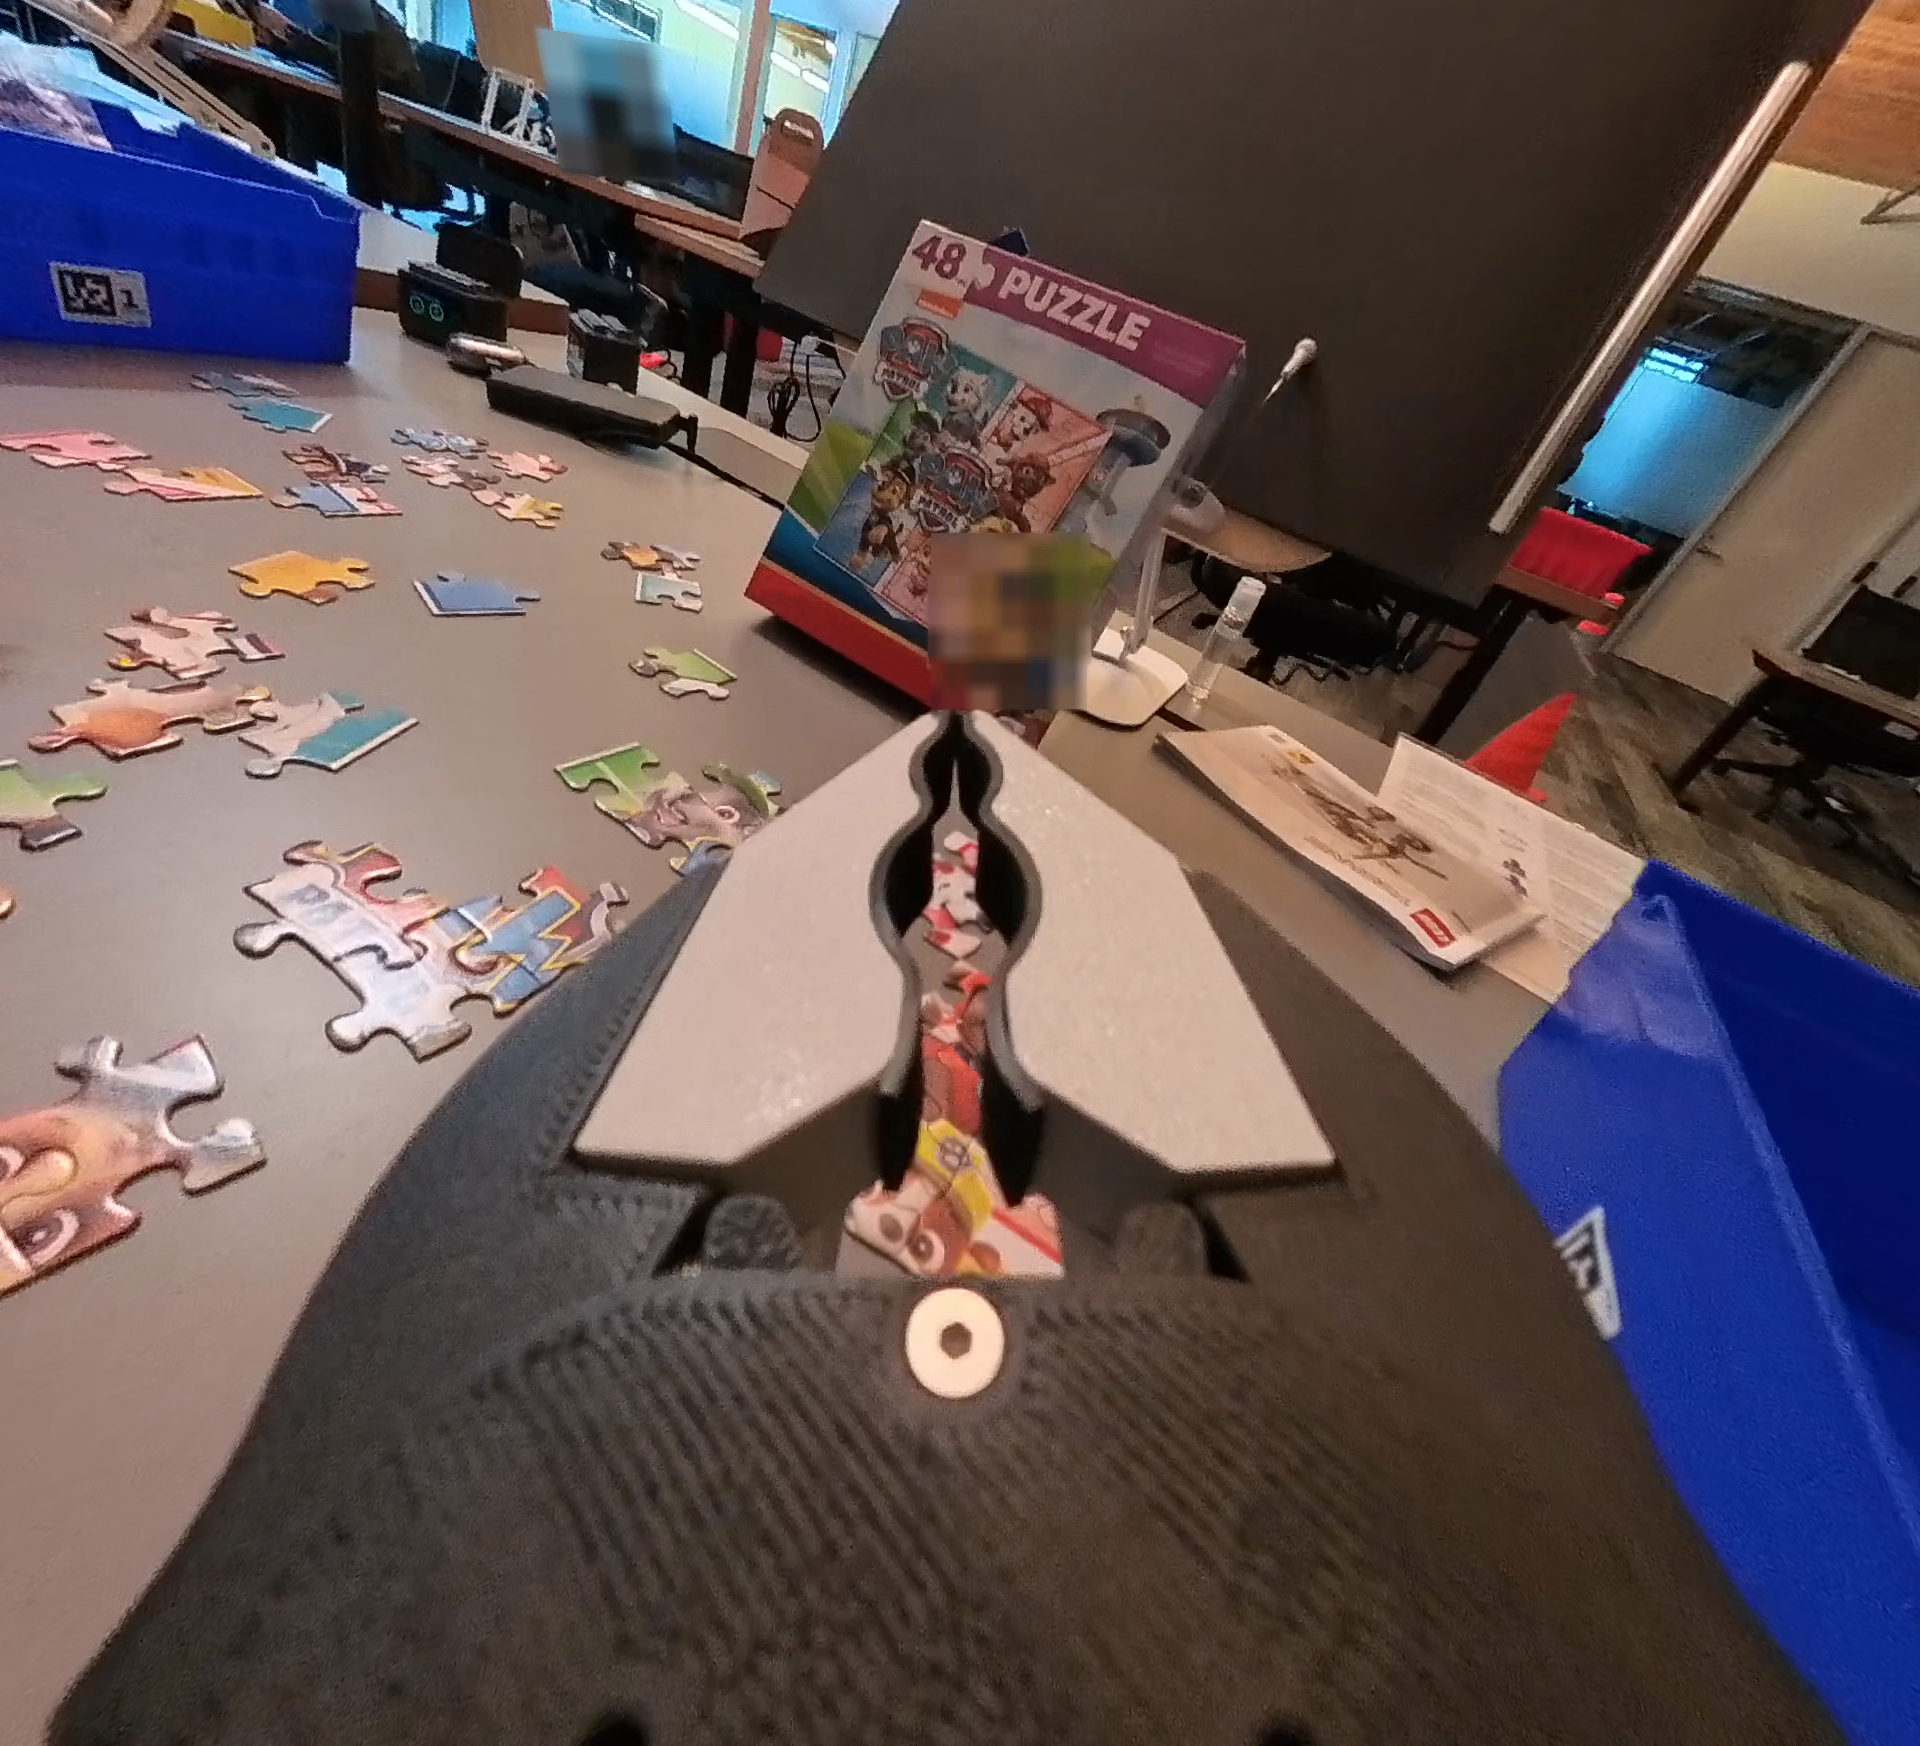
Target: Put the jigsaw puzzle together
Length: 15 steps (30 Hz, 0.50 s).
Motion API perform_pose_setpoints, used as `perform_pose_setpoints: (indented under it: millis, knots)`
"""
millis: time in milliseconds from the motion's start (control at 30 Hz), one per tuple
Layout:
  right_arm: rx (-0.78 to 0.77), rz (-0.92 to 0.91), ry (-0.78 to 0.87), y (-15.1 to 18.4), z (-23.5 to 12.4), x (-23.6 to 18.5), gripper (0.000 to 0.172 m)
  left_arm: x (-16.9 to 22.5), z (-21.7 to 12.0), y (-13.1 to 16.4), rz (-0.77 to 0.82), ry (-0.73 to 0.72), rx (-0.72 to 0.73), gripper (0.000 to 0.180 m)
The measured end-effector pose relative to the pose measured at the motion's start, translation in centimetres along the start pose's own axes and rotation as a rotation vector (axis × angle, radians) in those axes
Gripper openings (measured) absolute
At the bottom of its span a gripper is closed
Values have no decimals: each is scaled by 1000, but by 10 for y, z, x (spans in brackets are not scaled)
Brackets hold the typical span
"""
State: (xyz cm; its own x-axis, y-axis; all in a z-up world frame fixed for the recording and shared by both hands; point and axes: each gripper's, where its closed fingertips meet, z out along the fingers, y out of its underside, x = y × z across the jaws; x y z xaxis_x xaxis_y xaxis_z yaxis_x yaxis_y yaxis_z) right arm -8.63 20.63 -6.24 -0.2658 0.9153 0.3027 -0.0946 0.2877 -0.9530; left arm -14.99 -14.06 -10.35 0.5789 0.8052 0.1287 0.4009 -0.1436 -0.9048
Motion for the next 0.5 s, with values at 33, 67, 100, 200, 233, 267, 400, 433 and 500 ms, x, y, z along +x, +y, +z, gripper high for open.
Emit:
perform_pose_setpoints:
  millis: [33, 67, 100, 200, 233, 267, 400, 433, 500]
  knots:
    - [-6, 20, -2, 4, 0, 0, 0, 15, 10, 1, -5, 48, -3, 9]
    - [-12, 47, -19, 7, -2, -2, 0, 30, 18, 1, -11, 99, 4, 9]
    - [-23, 66, -39, 11, -4, -5, 0, 43, 25, 1, -12, 151, 13, 8]
    - [-24, 84, 18, 16, -19, 8, 0, 67, 47, 3, 23, 217, 19, 8]
    - [-10, 118, 27, 16, -24, 13, 0, 73, 52, 2, 50, 227, 22, 8]
    - [3, 163, 29, 16, -29, 16, 0, 78, 57, 2, 82, 230, 26, 7]
    - [53, 326, 29, 17, -47, 26, 0, 84, 69, -6, 164, 215, 85, 3]
    - [62, 356, 35, 18, -51, 29, 0, 85, 69, -9, 166, 221, 103, 3]
    - [76, 400, 42, 18, -57, 33, 0, 87, 69, -17, 167, 234, 144, 2]
